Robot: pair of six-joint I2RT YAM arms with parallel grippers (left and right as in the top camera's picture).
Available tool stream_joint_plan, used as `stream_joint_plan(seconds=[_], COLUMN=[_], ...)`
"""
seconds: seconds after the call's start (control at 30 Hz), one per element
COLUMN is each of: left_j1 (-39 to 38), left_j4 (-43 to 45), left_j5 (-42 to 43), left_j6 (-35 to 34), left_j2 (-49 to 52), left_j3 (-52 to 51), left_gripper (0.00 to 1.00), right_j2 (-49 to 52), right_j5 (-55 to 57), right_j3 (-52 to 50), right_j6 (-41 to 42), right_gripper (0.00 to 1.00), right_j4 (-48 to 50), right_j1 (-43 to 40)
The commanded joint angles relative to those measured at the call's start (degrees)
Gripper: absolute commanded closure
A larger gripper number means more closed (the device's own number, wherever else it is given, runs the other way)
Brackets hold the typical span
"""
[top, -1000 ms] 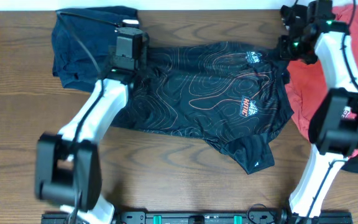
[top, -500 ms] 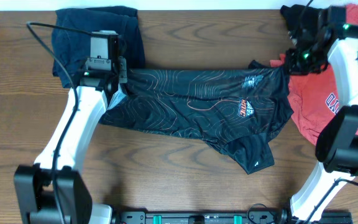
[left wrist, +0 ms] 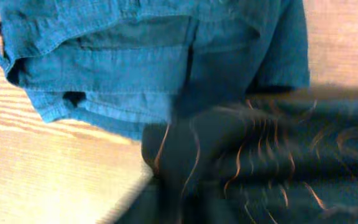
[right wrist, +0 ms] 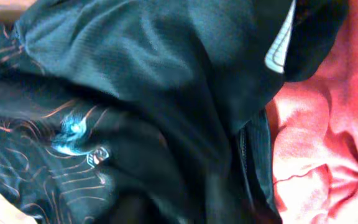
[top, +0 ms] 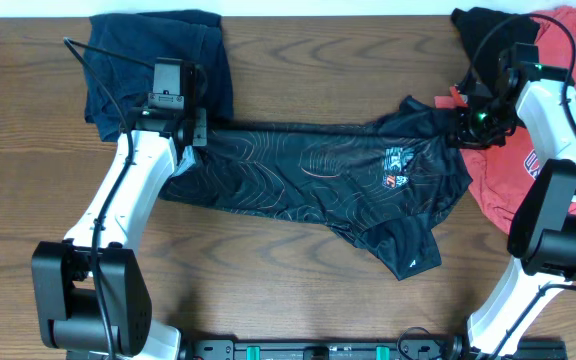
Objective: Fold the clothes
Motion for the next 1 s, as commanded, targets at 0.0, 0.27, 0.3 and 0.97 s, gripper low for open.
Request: stream_joint_plan(seconds=[0.0,0.27,0.3,0.97], left_j1=[0.3,0.3,0.3,0.9], left_j4=[-1.0,-7.9,-9.6,-33.0], left_j5=[-0.3,-0.2,-0.2,2.7], left_j6=[-0.9,-1.4,-1.4,-15.2], left_j2=[-0.1,-8.2,-10.3,-27.4], left_j3=[-0.2,4.0,4.8,0.2], left_gripper=[0.37,0.20,0.19,0.13], right_j2=[-0.2,-7.1,-9.2,-46.8], right_j5=[-0.5,-6.2,-6.3,3.6], right_j3=[0.3,10.1,11.1,-8.1], right_j6=[-0.2,0.2,0.2,13.6], right_gripper=[0.42,0.39,0.39,0.37], right_j4=[0.0,-7.2,-8.2,-19.5], right_j1=[-0.4,-0.5,-0.5,5.5])
